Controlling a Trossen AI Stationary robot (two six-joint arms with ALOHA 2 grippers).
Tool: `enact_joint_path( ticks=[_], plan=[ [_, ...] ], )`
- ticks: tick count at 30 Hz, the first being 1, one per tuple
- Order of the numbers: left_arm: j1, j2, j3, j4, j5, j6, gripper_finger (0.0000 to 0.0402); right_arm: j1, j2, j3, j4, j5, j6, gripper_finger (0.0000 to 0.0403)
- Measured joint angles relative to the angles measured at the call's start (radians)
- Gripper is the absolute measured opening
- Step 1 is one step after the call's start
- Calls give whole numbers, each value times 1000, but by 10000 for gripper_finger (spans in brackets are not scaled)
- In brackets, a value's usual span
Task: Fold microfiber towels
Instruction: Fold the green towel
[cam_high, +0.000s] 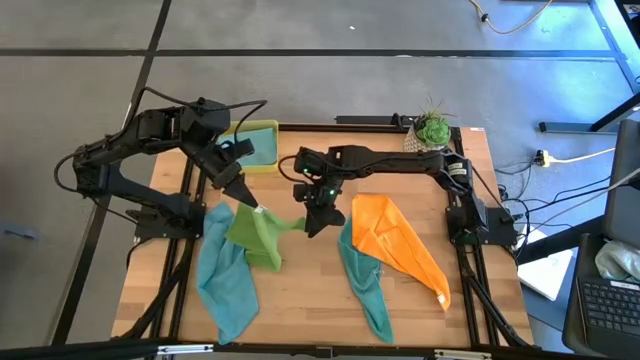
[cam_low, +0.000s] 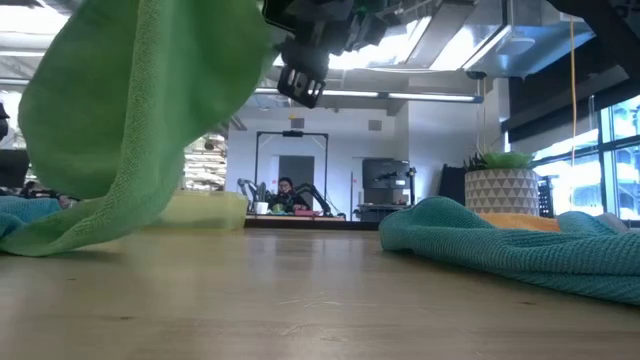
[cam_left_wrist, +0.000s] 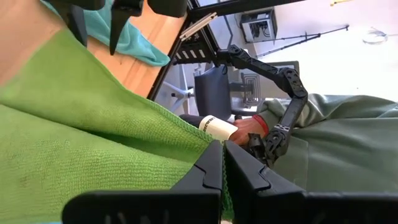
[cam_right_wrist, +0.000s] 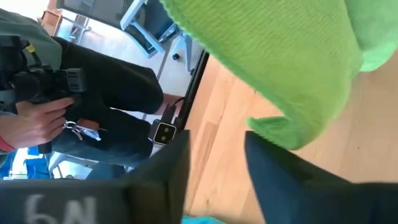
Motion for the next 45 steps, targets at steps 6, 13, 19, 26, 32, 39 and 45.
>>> enact_joint_path(
  ticks=[6,13,19,26,32,39,45],
  plan=[
    [0,0,0,1,-7,0,0,-11,0,0,0,12,23,219],
    [0,0,0,1,-13,-1,0,-11,0,0,13,293,16,219],
    [0,0,0,1,-13,-2,0,-12,-2,0,44,378,-11,206],
    [0,0,0,0,-12,-1,0,-30,-15,0,47,377,-12,191],
    [0,0,0,0,-6,0,0,-35,-15,0,56,363,5,176],
    [-1,0,0,0,-6,4,0,-16,-15,0,57,337,-8,119],
    [-1,0,0,-1,-22,19,0,7,-15,0,66,341,-13,50]
  ],
)
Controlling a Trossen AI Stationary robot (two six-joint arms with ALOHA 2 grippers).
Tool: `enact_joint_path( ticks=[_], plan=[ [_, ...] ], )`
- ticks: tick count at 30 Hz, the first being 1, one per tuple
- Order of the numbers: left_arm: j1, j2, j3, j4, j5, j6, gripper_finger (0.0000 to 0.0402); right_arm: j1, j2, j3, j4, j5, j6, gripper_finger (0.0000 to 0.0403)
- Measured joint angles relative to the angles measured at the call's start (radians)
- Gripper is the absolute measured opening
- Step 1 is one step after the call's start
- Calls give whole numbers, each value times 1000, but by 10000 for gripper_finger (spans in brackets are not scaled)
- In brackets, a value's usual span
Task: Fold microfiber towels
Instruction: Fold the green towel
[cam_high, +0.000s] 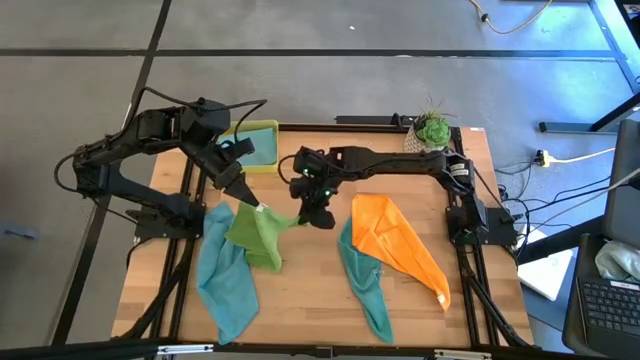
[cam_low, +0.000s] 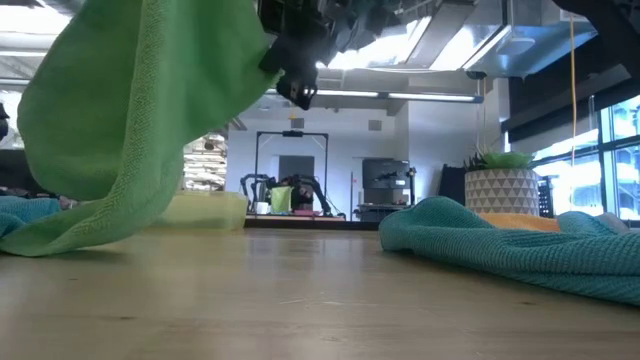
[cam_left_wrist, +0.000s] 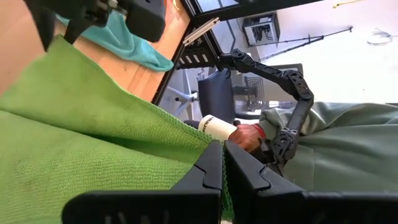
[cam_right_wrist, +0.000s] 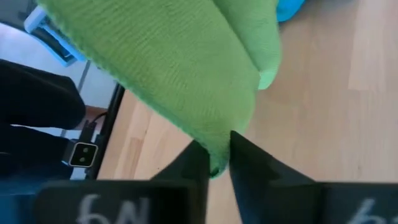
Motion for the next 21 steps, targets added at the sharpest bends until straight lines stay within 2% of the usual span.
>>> enact_joint_path(
  ticks=[3,7,13,18,21],
  plan=[
    [0,0,0,-2,-4,4,0,-2,-15,0,-16,8,-7,11],
    [-1,-8,0,-4,-46,36,0,-20,-80,0,-73,72,-15,10],
    [-3,-34,0,-48,-181,78,0,-25,-249,0,-136,245,-76,5],
    [-27,-60,0,-137,-338,168,0,16,-349,1,-144,334,-99,3],
    [-62,-69,0,-244,-478,236,0,49,-380,1,-228,497,-100,3]
  ],
)
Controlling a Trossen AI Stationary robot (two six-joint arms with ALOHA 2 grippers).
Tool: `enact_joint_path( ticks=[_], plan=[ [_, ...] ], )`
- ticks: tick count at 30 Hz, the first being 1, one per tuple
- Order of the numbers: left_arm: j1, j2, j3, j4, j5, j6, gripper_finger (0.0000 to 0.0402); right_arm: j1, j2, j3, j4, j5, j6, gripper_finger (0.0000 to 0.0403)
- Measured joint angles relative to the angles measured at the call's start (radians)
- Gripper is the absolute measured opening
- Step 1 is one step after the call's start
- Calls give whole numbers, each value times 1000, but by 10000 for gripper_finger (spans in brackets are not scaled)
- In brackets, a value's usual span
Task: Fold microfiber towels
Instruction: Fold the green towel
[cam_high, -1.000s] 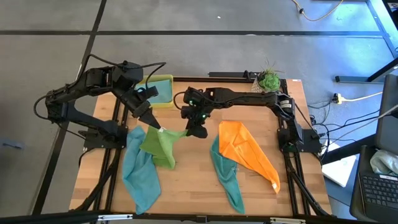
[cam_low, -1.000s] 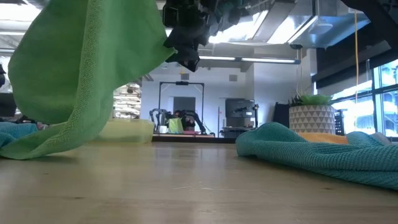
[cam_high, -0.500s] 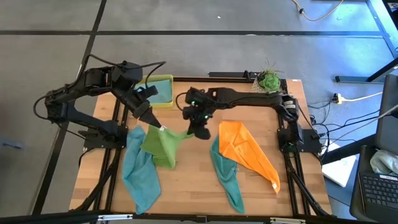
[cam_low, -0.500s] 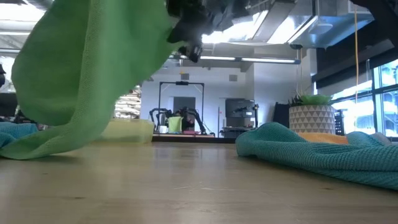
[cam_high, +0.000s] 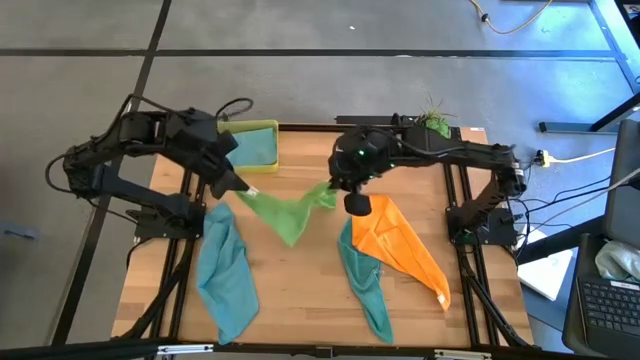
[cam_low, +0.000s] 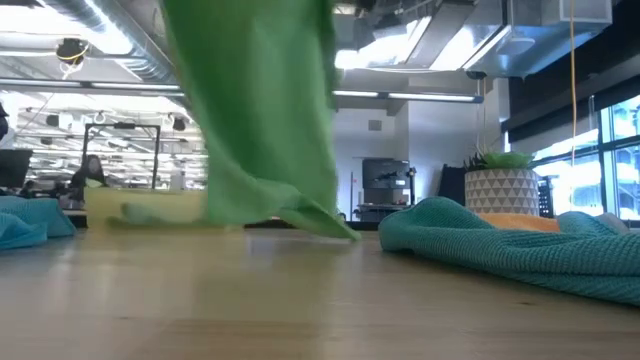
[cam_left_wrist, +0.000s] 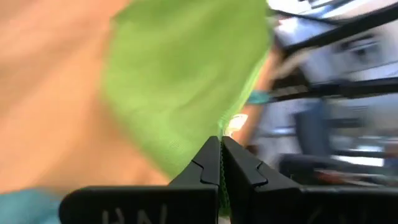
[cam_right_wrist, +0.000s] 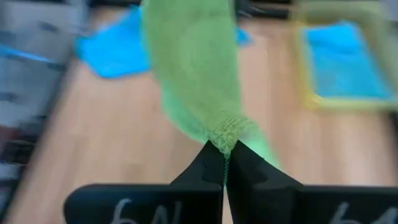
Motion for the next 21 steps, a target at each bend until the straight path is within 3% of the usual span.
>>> enact_joint_path(
  ticks=[4,8,10,12,14,21],
  plan=[
    [-74,4,0,-144,-195,12,0,62,-38,8,-62,164,-11,2],
    [-141,10,0,-121,-284,-31,0,140,-99,15,-27,402,-6,2],
    [-166,12,0,-98,-322,-57,0,132,-106,16,-1,358,1,2],
    [-193,14,0,-65,-345,-88,0,127,-107,14,20,199,-20,5],
    [-223,13,0,-28,-352,-125,0,143,-107,14,20,118,-23,6],
    [-359,14,0,51,-362,-285,0,188,-109,14,43,144,-23,8]
  ],
)
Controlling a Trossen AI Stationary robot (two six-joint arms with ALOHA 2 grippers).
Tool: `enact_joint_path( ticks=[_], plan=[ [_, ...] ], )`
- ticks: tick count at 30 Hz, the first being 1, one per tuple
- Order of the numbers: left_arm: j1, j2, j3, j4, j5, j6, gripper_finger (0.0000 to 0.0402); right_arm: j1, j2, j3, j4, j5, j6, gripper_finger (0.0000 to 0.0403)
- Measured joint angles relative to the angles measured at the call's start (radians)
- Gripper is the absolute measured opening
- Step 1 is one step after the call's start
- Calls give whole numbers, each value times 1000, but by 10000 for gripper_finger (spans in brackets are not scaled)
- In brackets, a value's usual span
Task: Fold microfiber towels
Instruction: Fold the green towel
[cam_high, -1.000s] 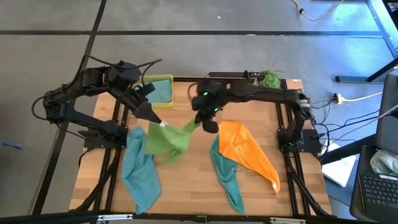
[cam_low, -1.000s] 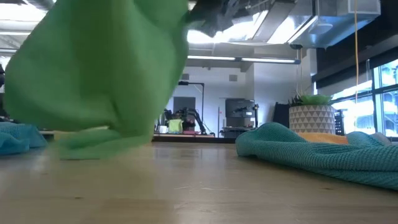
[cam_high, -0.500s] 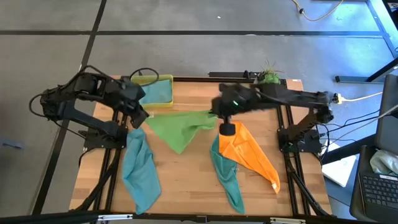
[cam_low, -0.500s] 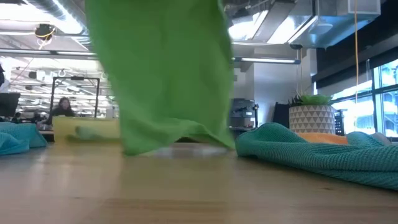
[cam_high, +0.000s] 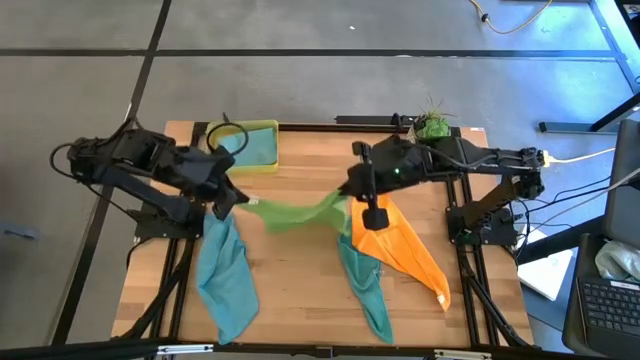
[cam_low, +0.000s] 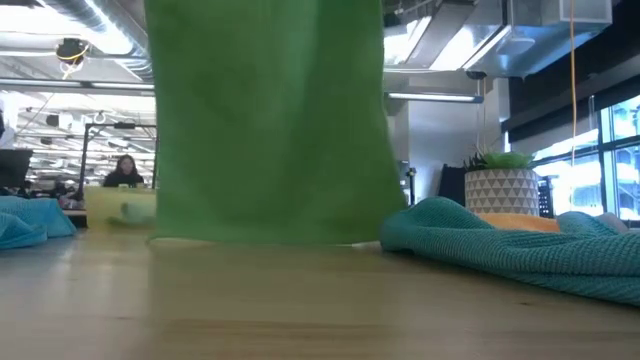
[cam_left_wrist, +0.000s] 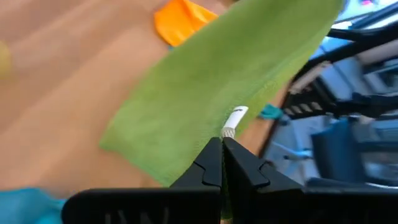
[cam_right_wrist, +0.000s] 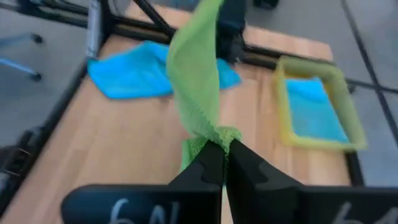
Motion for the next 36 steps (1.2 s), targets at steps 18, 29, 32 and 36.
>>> enact_joint_path(
  ticks=[18,29,32,36],
  plan=[
    [-380,2,0,210,12,-72,0,186,-8,0,121,-129,467,9],
    [-391,11,-148,-222,-235,3,0,47,191,1,-86,-33,262,9],
    [-384,11,-249,-218,-265,4,0,6,284,-1,-123,-37,178,9],
    [-383,11,-402,-178,-267,6,0,-52,382,-1,-123,-36,129,9]
  ],
)
